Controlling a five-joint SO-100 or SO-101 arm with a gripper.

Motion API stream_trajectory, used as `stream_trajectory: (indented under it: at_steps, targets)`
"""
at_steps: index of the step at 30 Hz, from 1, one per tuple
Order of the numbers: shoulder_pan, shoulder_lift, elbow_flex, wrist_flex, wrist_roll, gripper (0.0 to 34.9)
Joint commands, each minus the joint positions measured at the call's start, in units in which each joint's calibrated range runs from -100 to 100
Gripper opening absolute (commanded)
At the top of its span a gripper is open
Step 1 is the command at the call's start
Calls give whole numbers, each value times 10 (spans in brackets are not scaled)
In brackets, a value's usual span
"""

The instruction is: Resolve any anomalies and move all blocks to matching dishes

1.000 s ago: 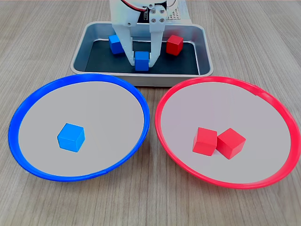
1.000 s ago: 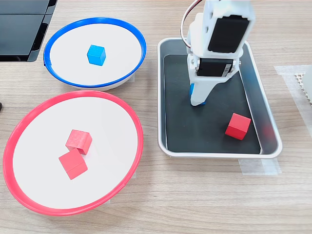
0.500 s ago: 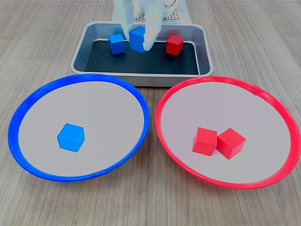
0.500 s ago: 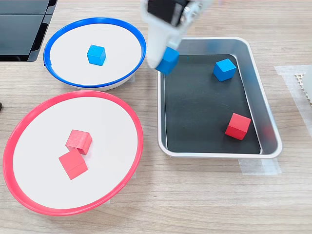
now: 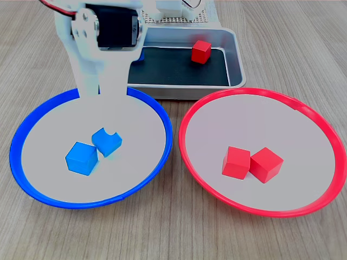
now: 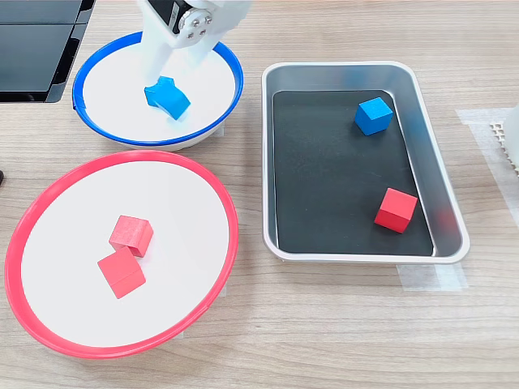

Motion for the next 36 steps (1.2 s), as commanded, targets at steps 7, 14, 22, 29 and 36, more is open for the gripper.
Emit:
stream_trajectory:
  at_steps: [7,14,22,29,36]
  targets:
    - [17,-208,159,68,78,130]
    - [95,-493,486,118,150,135]
    - [152,-655,720,77,212,185]
    - [117,-646,737,66,291,207]
    - [151,-616,732,48,401,208]
